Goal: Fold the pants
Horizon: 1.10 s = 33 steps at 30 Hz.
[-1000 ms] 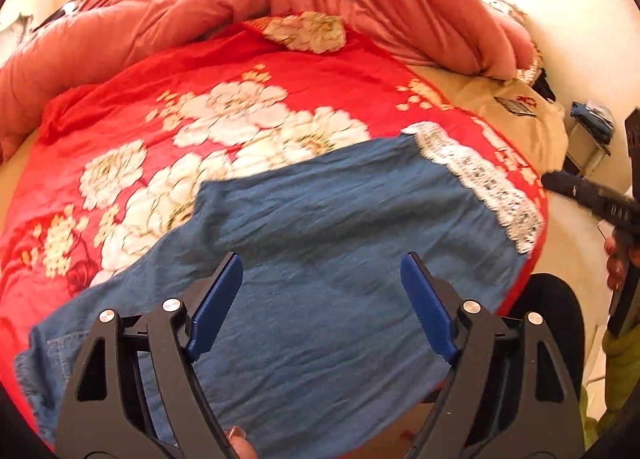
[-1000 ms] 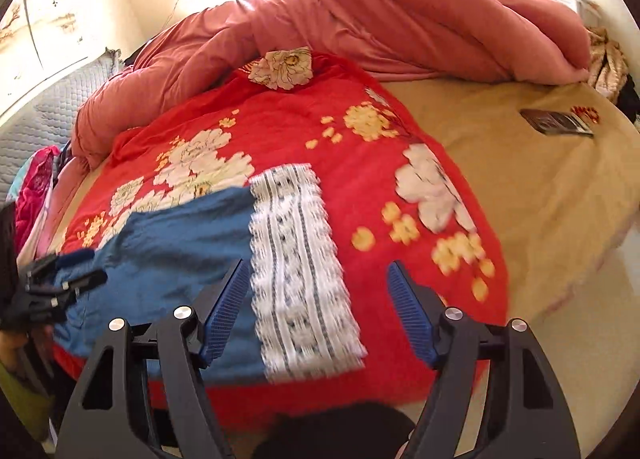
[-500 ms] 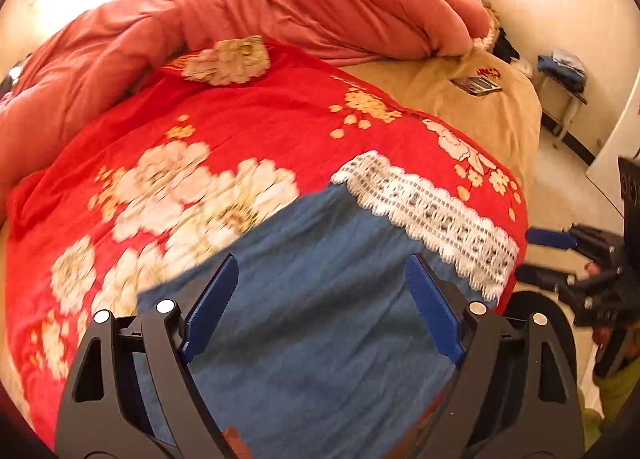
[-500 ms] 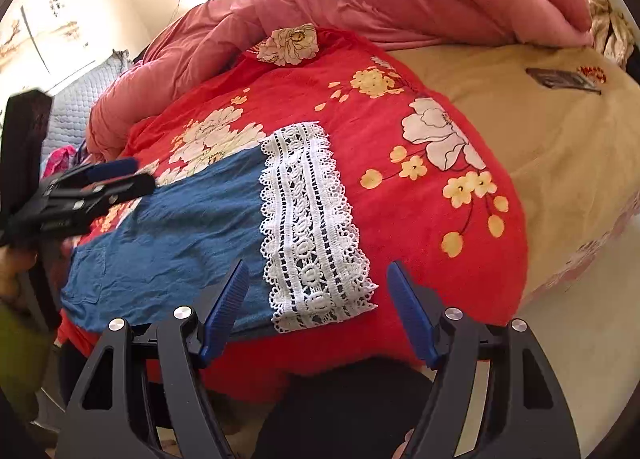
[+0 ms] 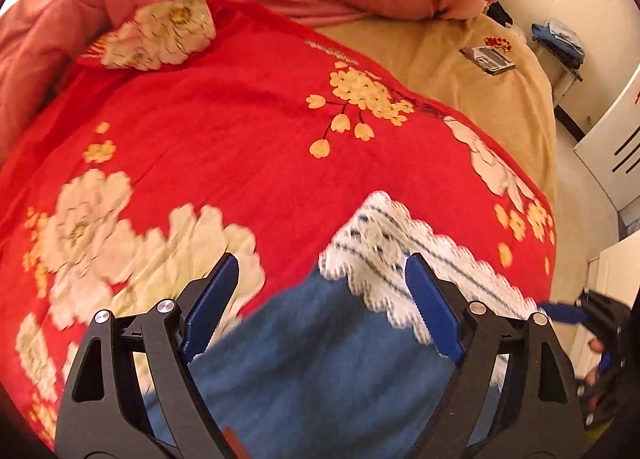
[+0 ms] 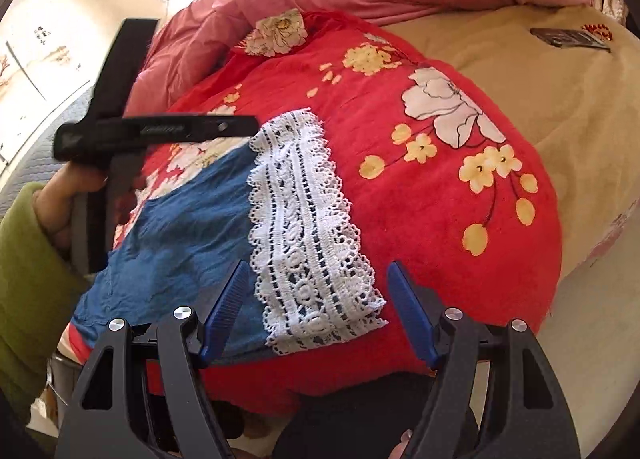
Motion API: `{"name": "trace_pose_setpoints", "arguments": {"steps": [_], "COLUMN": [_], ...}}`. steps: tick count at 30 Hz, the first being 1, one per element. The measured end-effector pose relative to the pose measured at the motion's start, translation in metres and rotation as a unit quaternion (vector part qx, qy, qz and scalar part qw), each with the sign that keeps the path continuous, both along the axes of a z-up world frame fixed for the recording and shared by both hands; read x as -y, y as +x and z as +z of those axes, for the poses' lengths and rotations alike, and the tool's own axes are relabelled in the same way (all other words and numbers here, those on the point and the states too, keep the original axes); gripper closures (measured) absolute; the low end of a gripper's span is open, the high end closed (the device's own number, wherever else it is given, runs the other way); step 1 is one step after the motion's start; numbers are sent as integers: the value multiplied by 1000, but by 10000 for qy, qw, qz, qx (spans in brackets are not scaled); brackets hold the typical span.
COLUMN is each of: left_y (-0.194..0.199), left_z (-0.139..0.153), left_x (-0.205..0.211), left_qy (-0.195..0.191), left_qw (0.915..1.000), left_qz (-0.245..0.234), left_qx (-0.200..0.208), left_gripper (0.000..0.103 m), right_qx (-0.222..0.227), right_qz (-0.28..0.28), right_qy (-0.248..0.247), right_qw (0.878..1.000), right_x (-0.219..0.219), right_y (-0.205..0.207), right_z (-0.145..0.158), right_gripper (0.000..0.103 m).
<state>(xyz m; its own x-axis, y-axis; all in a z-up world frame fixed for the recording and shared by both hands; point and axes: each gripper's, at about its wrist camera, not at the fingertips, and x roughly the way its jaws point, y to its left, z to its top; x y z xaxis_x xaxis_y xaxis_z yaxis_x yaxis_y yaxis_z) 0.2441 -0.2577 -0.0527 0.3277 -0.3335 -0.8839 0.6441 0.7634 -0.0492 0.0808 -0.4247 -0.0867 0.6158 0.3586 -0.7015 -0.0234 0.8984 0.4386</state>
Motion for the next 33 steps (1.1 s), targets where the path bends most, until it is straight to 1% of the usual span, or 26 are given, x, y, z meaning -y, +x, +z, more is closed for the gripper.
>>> {"name": "trace_pose_setpoints", "arguments": {"steps": [2,3,4,5,6,8,10,13,17,19,21,23,24,25,27,29,31,33], "left_y": [9,13,16,18,18,16,13,11,16,17,14,12,11,10,2,-5,-5,-2], "left_z": [-8,-13,-15,-18,-20,-22,-23,-30,-36,-38,-38,-37,-36,-34,-29,-23,-20,-15], "left_x": [5,7,8,9,10,13,17,23,23,22,21,18,19,19,18,19,13,6], "left_qy": [-12,-56,-155,-255,-375,-455,-533,-445,-577,-646,-689,-690,-674,-644,-547,-520,-610,-867], "left_qw": [9999,9998,9993,9986,9975,9961,9942,9938,9924,9922,9927,9931,9933,9938,9957,9967,9964,9944], "left_qz": [-28,-63,-113,-174,-275,-471,-681,-799,-795,-745,-662,-567,-530,-516,-525,-539,-479,-403], "left_qx": [-120,-207,-318,-423,-532,-592,-641,-633,-741,-757,-733,-757,-775,-740,-525,-317,-345,-454], "left_gripper": [36,39,44,54,57,65,66,66,61,61,61,65,67,71,77,87,92,93], "right_qx": [-75,-110,-127,-121,-97,-57,-72,-143,-165,-172,-160,-110,-91,-67,-17,62,173,300], "right_qz": [38,77,129,156,164,175,186,207,219,220,224,302,344,418,432,454,472,518], "right_qy": [80,105,104,83,119,268,309,400,537,575,504,315,303,350,311,279,311,279], "right_qw": [9999,9999,9998,9998,9997,9995,9993,9989,9982,9980,9984,9990,9989,9985,9986,9986,9983,9978], "right_x": [0,-2,-4,-5,-5,-1,1,1,0,1,-2,-9,-11,-13,-17,-19,-20,-24], "right_y": [4,6,7,7,7,6,8,14,20,21,20,19,18,18,17,15,11,8], "right_z": [-5,-7,-9,-10,-9,-9,-11,-17,-22,-23,-22,-18,-17,-16,-12,-6,2,13], "right_gripper": [40,47,49,50,54,56,56,54,53,53,53,62,75,79,79,80,81,81]}}
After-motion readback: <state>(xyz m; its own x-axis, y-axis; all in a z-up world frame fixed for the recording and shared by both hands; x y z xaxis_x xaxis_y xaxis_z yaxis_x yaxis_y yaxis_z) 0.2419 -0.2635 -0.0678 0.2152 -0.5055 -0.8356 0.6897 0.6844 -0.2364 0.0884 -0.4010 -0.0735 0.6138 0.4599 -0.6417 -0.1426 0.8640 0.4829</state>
